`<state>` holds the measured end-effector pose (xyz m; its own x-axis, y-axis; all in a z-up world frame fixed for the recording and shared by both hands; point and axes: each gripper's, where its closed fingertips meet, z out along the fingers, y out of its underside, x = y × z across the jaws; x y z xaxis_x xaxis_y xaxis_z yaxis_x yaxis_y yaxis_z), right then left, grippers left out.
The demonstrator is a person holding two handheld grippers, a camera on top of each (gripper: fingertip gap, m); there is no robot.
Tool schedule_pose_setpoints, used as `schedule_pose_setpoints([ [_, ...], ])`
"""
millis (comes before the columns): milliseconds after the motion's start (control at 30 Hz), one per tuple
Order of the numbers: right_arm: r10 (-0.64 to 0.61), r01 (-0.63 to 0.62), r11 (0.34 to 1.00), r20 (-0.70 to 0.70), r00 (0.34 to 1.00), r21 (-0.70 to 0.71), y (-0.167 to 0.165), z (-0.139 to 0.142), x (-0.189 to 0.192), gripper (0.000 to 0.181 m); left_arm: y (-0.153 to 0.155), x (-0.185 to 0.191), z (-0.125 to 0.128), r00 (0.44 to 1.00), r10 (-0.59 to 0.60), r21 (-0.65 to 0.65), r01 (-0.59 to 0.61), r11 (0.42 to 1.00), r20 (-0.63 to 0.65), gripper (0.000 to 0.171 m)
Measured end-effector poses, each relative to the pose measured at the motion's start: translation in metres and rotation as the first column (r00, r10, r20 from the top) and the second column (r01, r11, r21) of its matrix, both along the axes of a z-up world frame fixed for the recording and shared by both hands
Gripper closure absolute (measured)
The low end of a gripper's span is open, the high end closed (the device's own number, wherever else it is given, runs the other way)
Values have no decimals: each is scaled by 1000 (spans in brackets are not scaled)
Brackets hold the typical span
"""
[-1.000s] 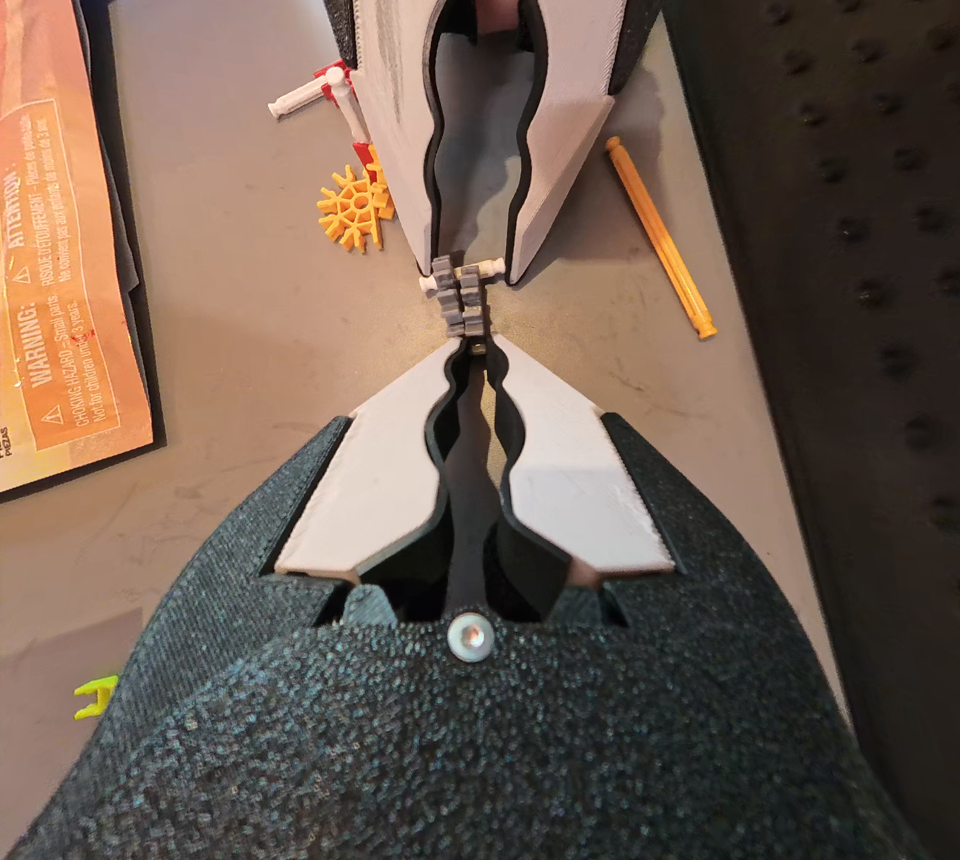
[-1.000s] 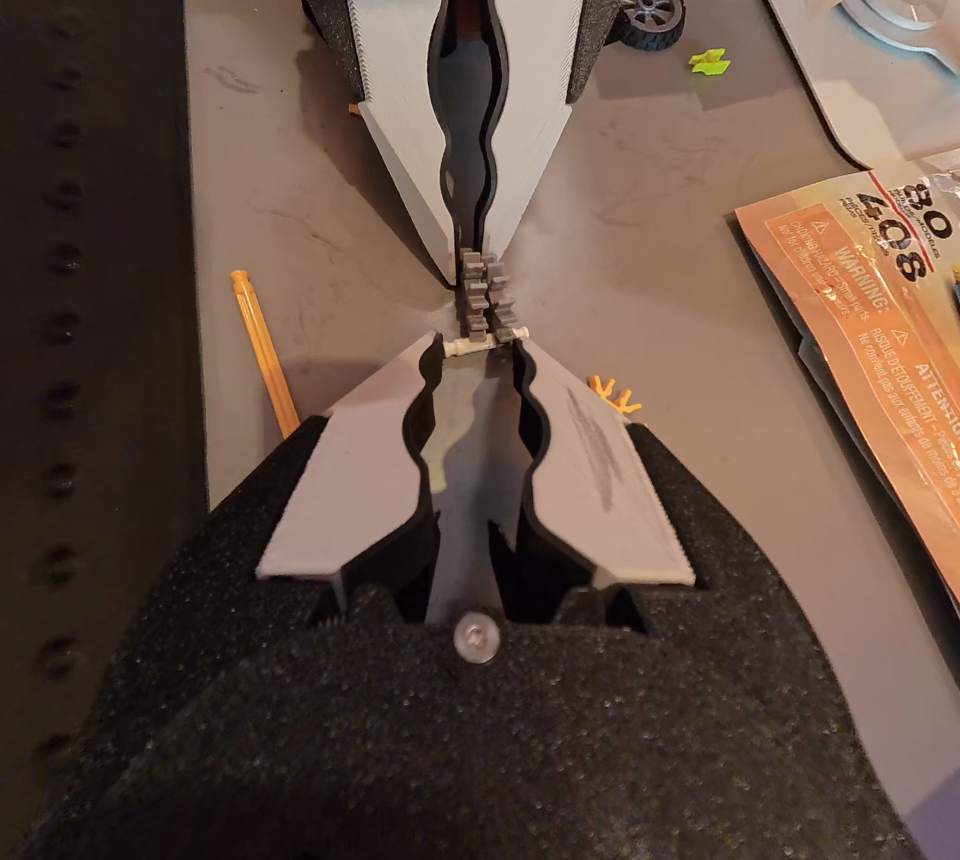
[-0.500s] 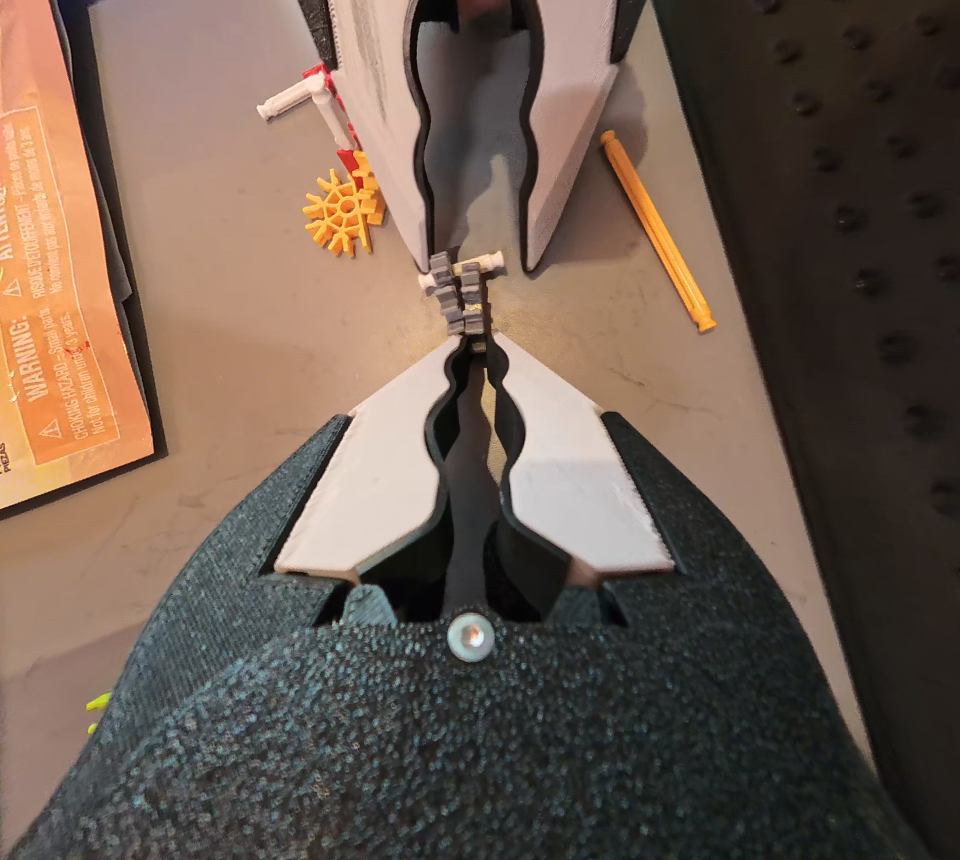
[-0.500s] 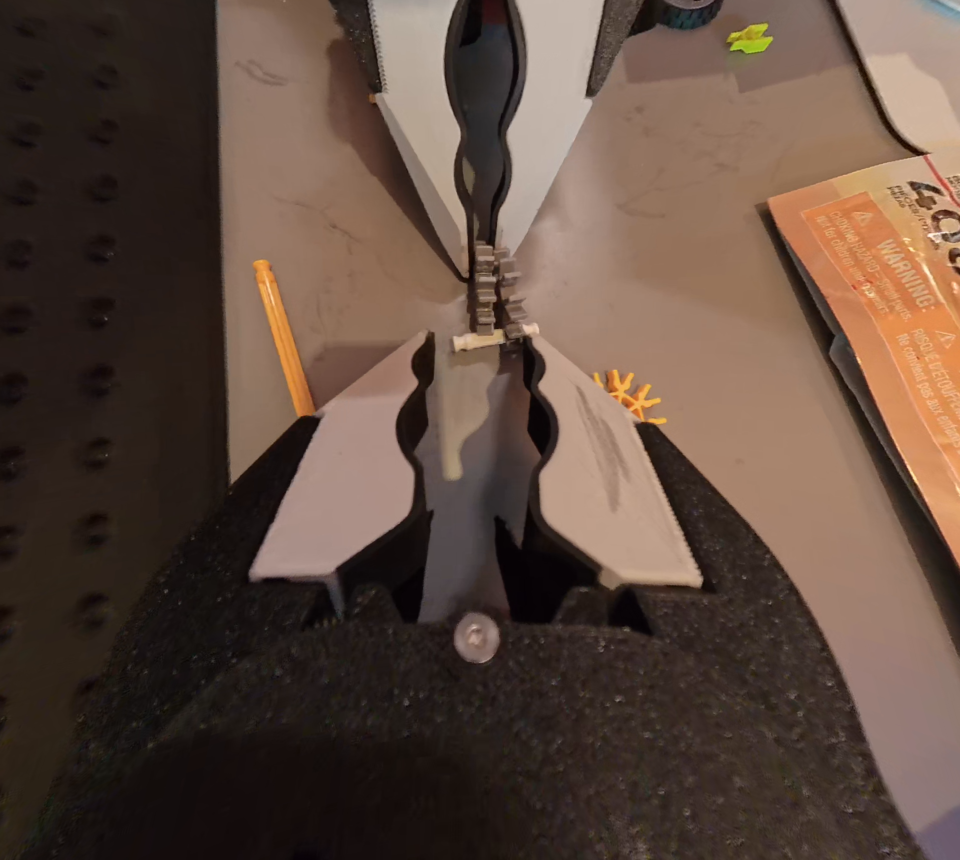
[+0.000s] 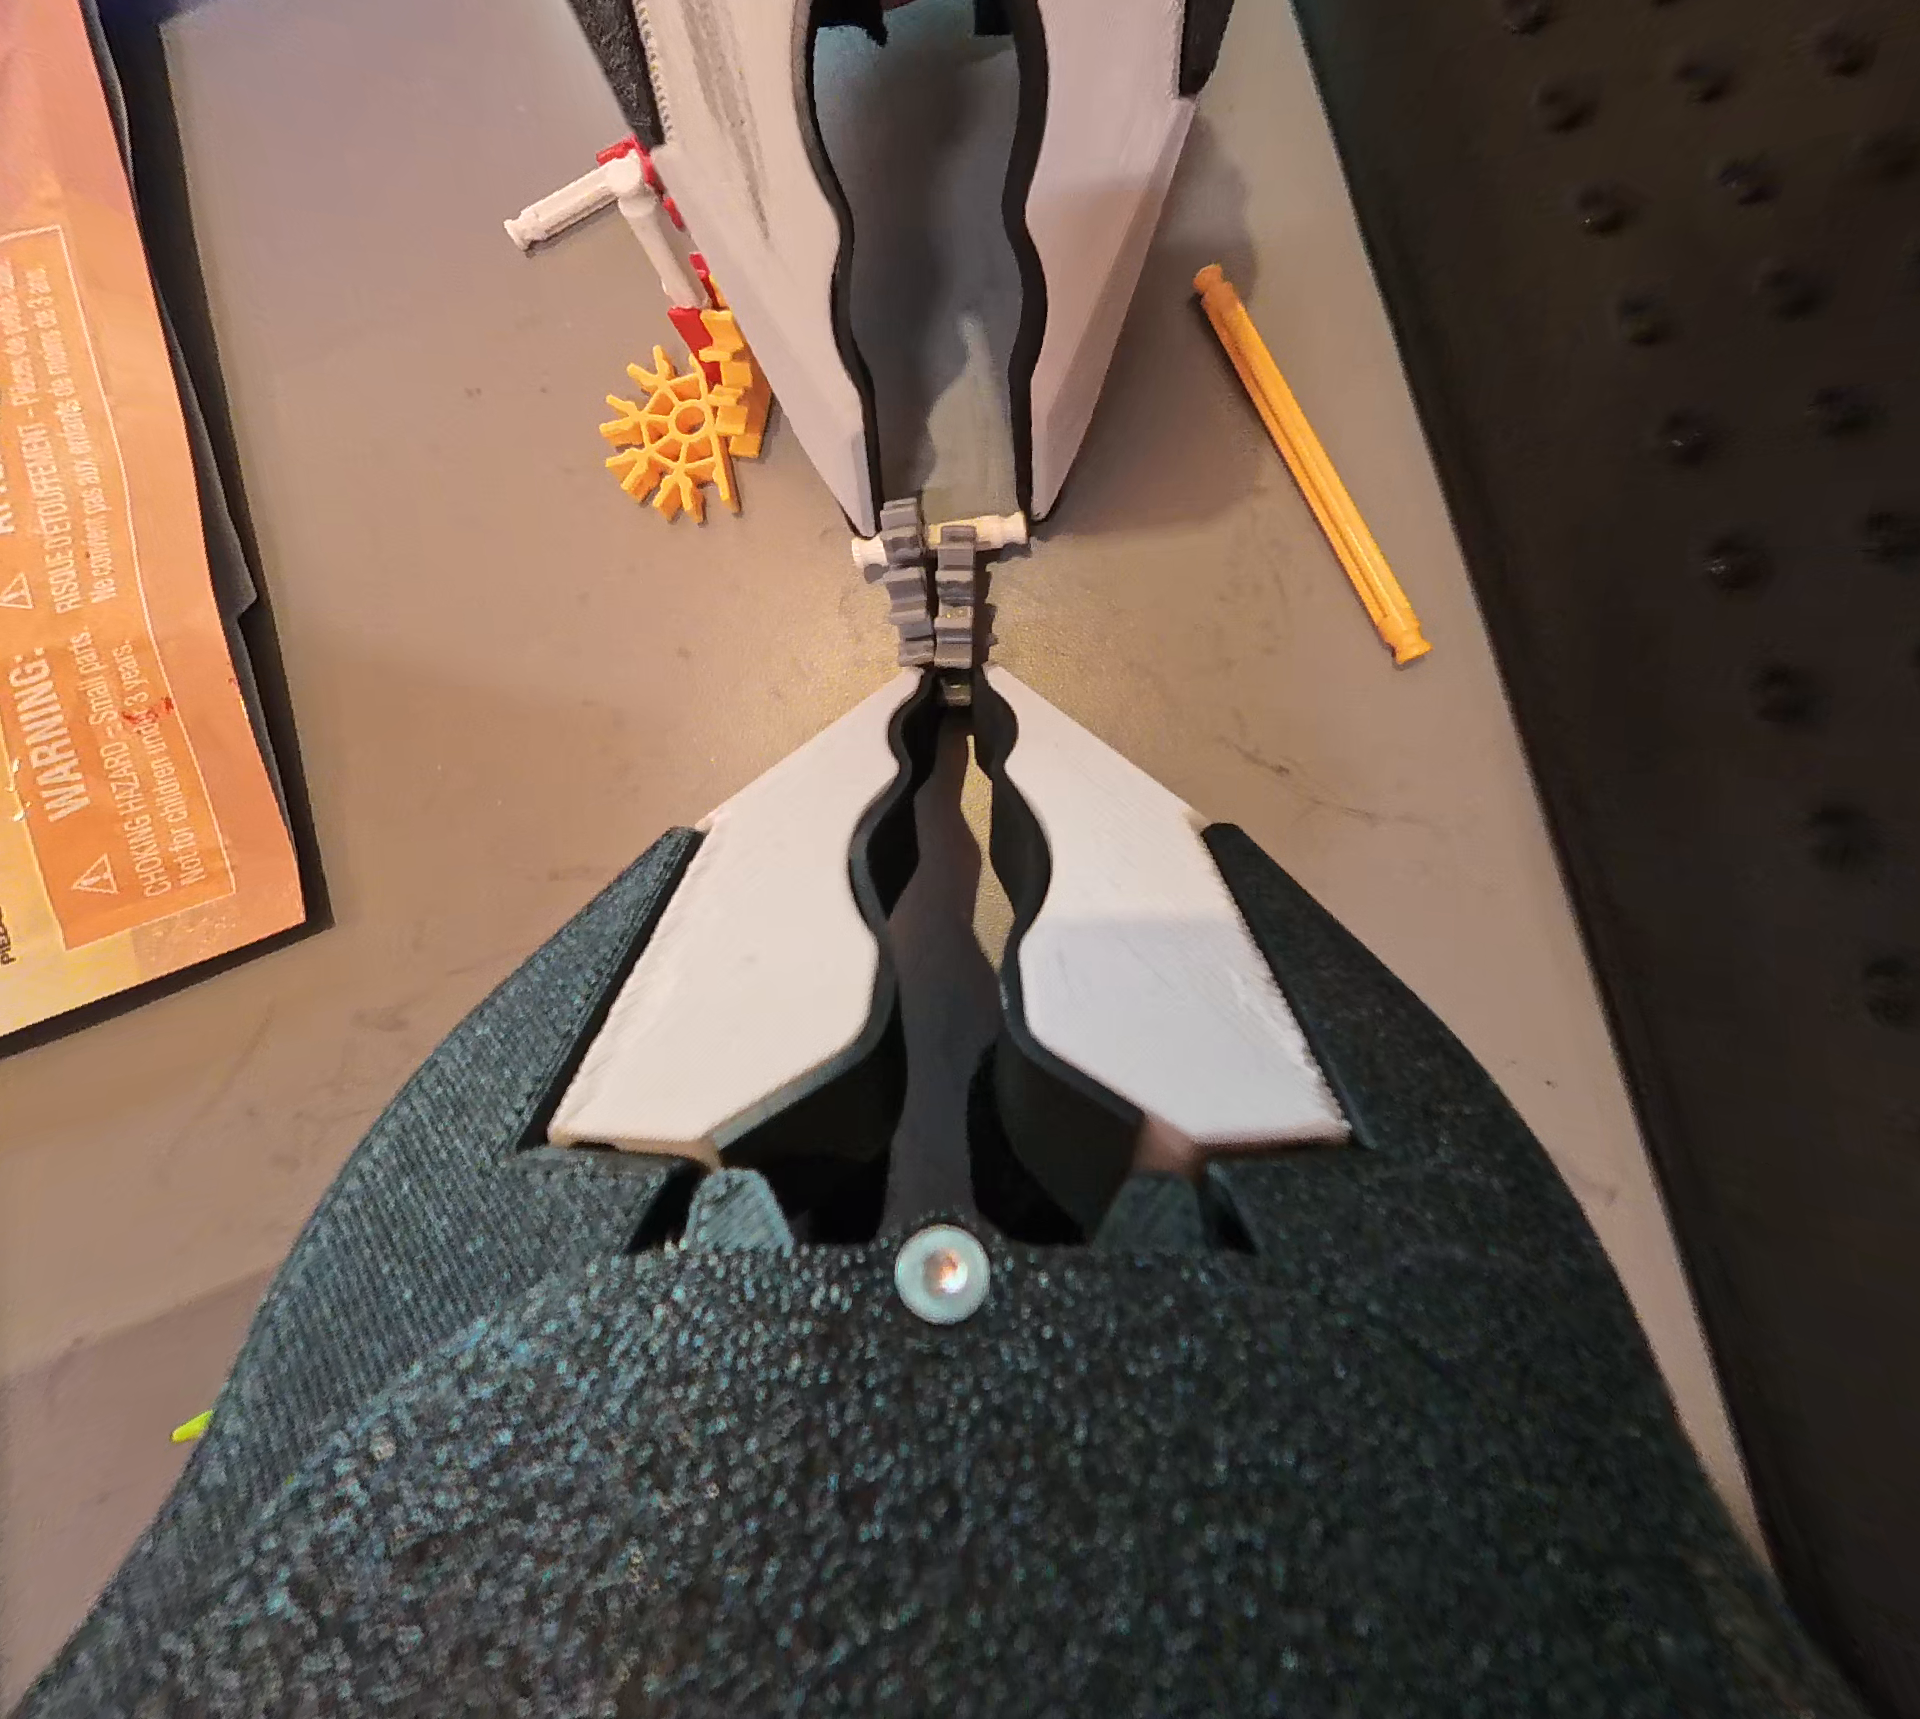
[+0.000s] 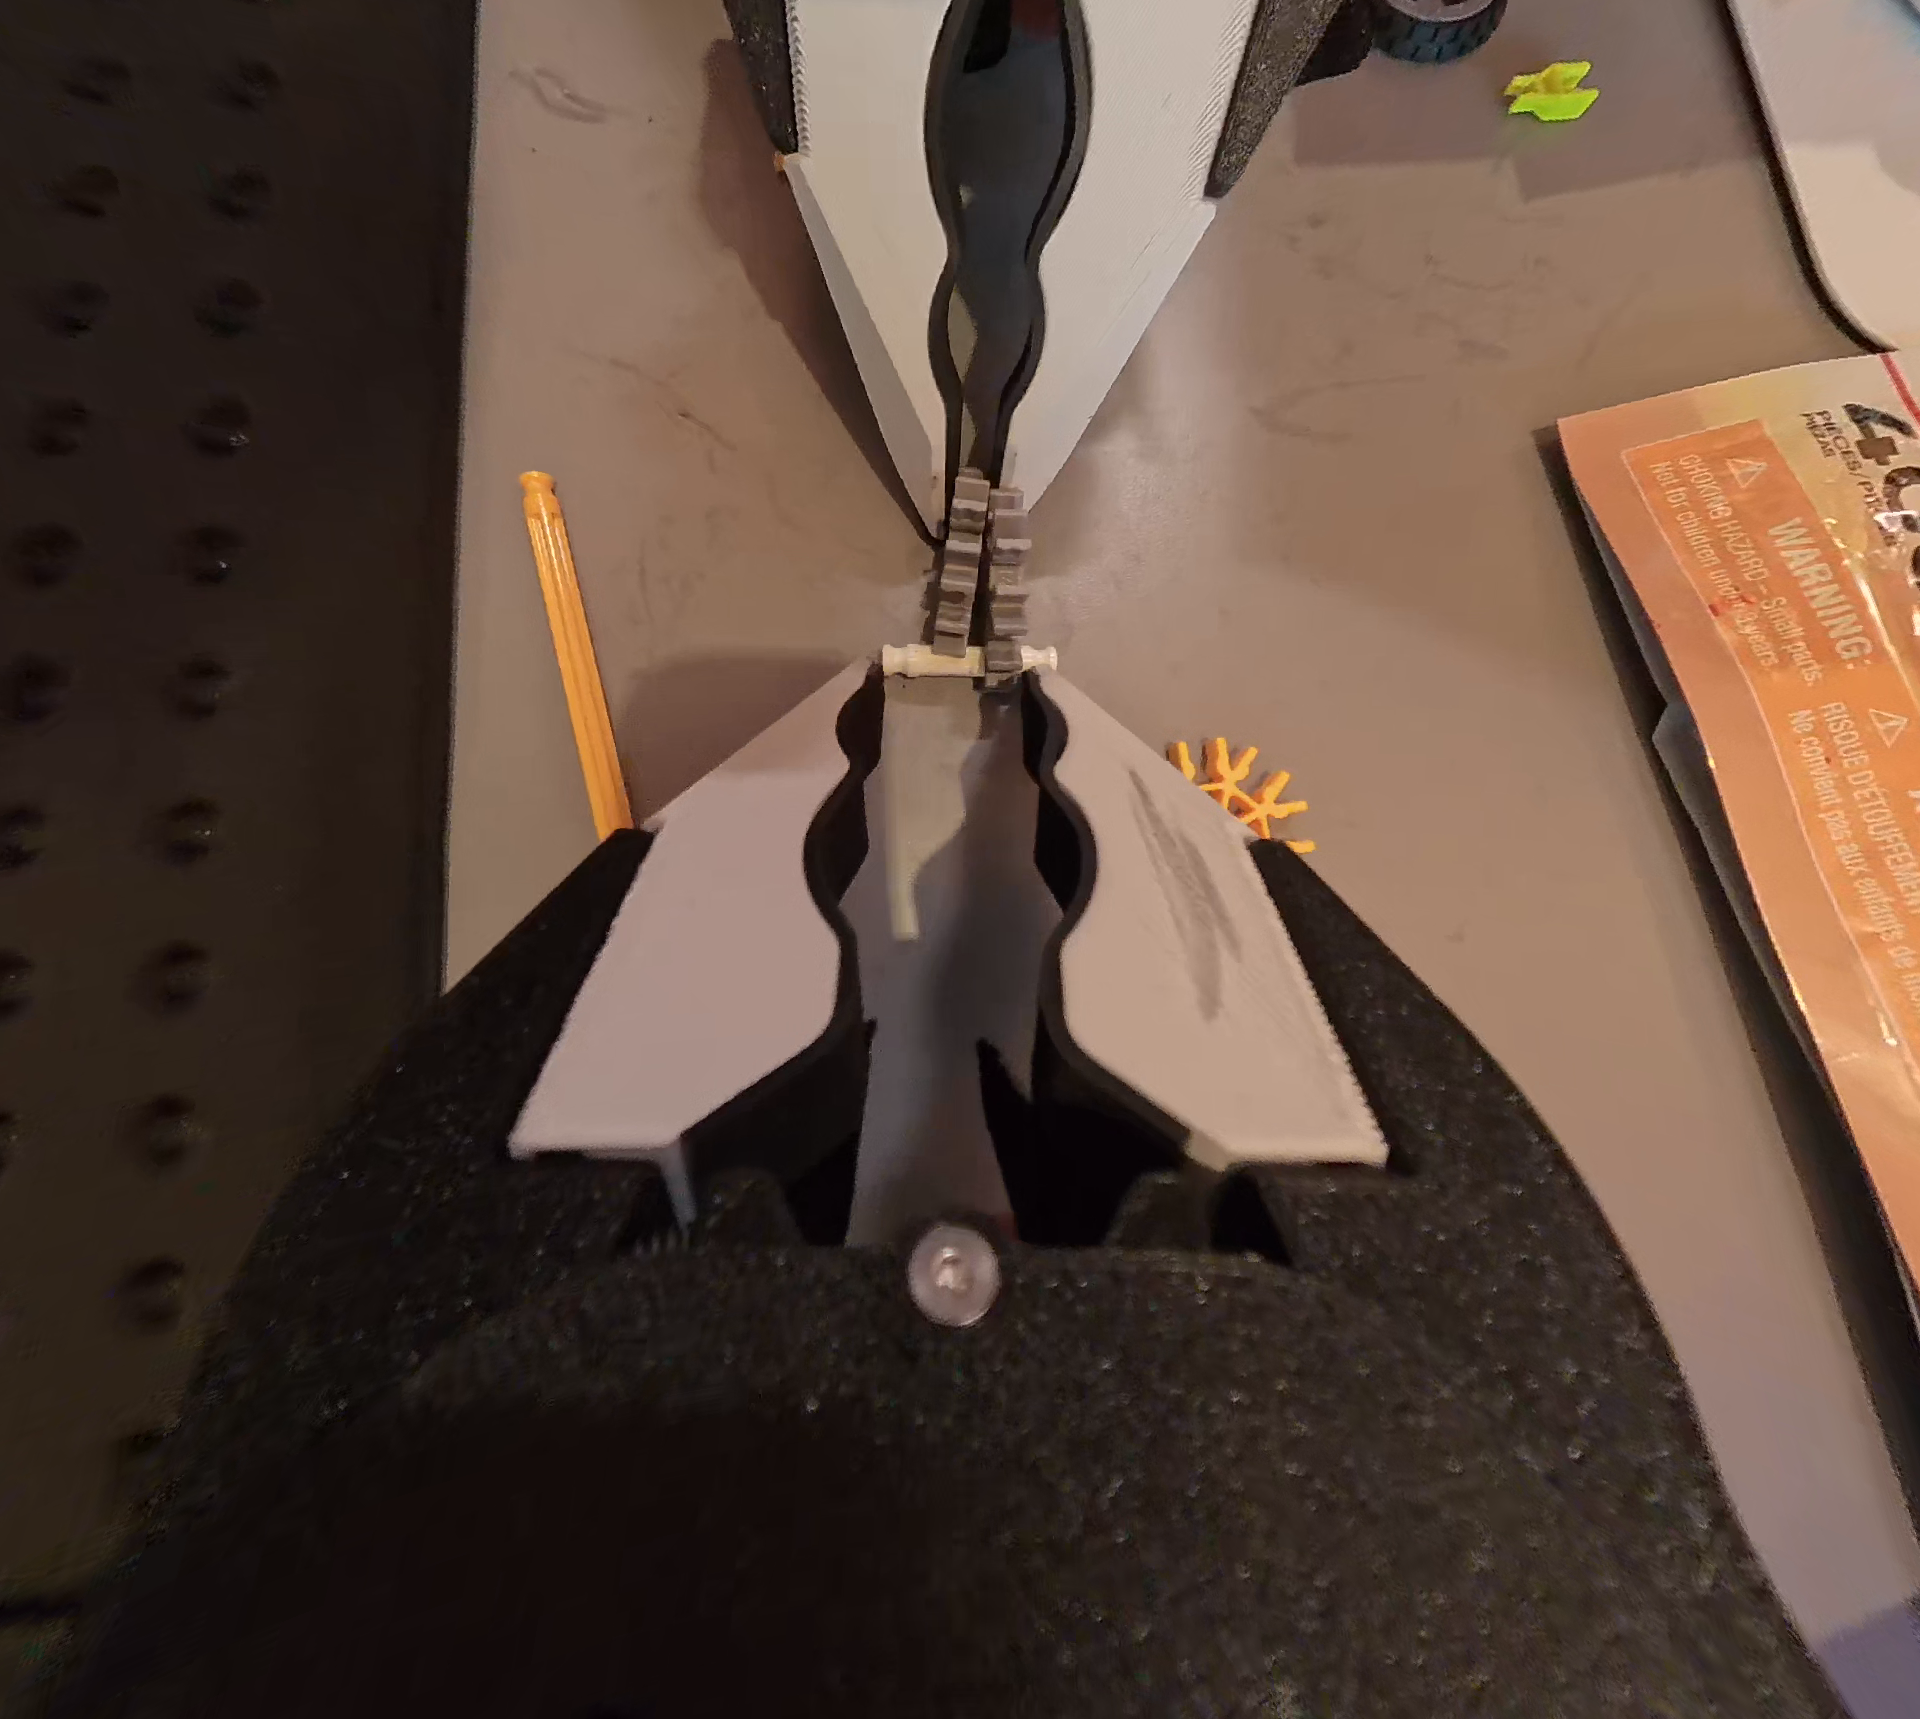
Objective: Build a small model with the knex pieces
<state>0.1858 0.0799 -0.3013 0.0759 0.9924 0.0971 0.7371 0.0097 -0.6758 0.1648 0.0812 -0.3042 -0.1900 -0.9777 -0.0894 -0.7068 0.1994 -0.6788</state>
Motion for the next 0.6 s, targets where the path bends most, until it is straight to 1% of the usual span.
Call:
schedule_pose_setpoints([
  [167, 4, -4, 1000, -11, 1000, 6, -1, 0, 1, 156, 0, 0, 0, 1000, -1, -6, 1, 1000, 4, 167],
  [200, 10, -9, 1000, -9, 1000, 7, -1, 0, 1, 159, 0, 0, 0, 1000, -1, -8, 1, 1000, 4, 167],
  [233, 6, -6, 1000, -8, 1000, 16, 0, 0, 2, 169, -1, 1, 0, 1000, -1, -10, 2, 1000, 6, 167],
  [300, 3, -3, 1000, -11, 1000, 12, 2, 0, 2, 170, -1, 1, 0, 1000, -1, -11, 1, 1000, 6, 167],
  [367, 11, -11, 1000, -16, 1000, -7, -2, 0, 1, 157, -1, 1, 0, 1000, 1, -10, -1, 1000, 7, 167],
  [433, 7, -7, 1000, -18, 1000, -10, -3, 0, 1, 151, -1, 1, 0, 1000, 1, -8, -1, 1000, 8, 167],
  [467, 5, -6, 1000, -18, 1000, -6, -4, -1, 1, 149, -1, 1, 0, 1000, 1, -7, -1, 1000, 8, 167],
  [600, -8, 8, 1000, -25, 1000, 8, -2, -1, 1, 153, -1, 1, 1, 1000, 1, -6, -1, 1000, 7, 167],
])
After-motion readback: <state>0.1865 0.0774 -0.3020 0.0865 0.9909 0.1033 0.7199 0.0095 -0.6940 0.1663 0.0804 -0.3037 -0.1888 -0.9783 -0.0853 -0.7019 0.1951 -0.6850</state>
